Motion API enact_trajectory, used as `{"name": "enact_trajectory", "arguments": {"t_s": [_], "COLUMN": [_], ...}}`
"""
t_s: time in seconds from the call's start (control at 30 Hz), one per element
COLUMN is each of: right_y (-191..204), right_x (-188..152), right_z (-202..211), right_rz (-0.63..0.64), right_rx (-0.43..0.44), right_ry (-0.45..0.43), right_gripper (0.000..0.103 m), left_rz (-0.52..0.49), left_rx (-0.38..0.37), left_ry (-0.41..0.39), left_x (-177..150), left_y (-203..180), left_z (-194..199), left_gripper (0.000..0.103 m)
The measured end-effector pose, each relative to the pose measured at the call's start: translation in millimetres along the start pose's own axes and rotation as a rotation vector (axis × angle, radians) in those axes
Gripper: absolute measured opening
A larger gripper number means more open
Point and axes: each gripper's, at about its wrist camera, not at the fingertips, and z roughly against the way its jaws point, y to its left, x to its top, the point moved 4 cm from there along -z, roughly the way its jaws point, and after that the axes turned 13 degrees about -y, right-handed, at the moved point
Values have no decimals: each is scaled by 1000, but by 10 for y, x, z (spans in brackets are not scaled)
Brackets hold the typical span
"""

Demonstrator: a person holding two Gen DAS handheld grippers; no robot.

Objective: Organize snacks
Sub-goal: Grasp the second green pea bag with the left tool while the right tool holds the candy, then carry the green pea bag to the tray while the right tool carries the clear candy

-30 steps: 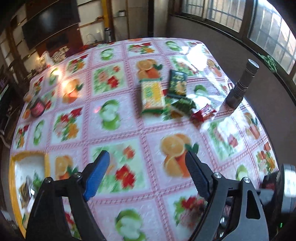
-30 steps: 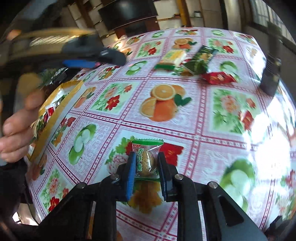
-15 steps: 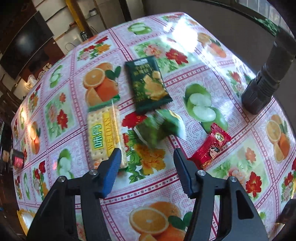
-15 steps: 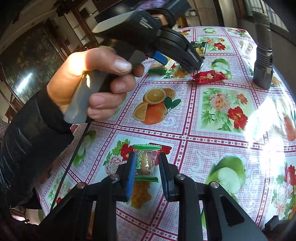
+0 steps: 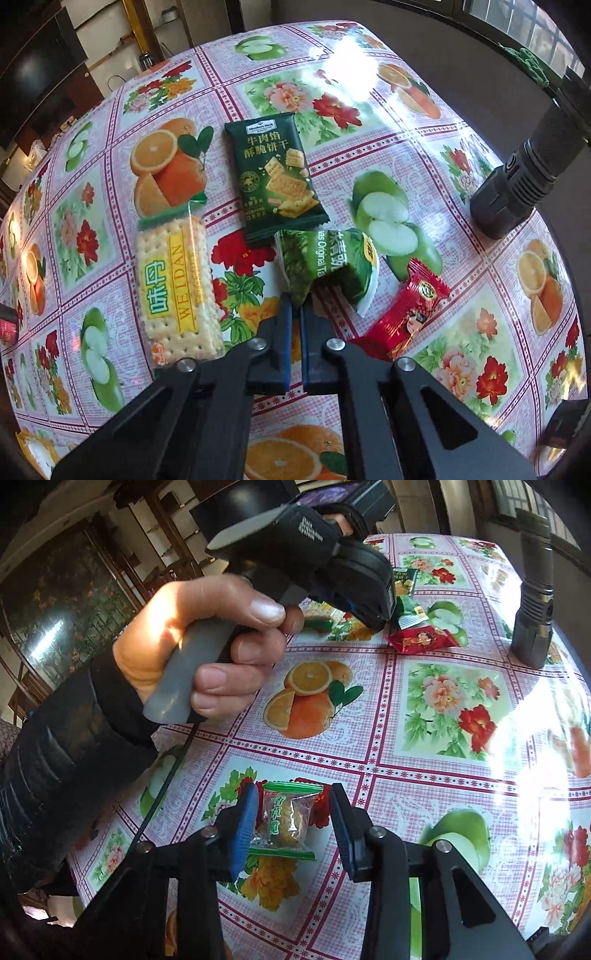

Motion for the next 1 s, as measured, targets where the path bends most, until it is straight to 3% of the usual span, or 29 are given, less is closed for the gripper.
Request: {"name": "enact_trajectory", "arguments": {"t_s": [0.27,0.3,0.33,0.5,0.67,1.0], "right_y": [135,133,121,74,107,380], "right_x": [-16,-19,-26,-117,-201,-209], "right_z": [-82,-79,-68,75,193,295], "right_rz": [113,113,106,72,68,61], "right_rx": [-38,-35,-29,-14,-7,64], "right_ry": [46,46,46,29,14,-25], "right_gripper": [42,38,27,22,21,21], "left_rz": [57,66,74,112,186,295], "left_rx": [-77,-85,-92,-108,-77,109], "left_ry": [-10,-13,-17,-53,-96,-154], "left_x": [-261,-306,-352,-669,-1022,-1687], "left_y": [121,143,165,295,423,714], "left_z": [277,337,395,789,1268,1972], "left_gripper": [3,3,3,3,3,3]}}
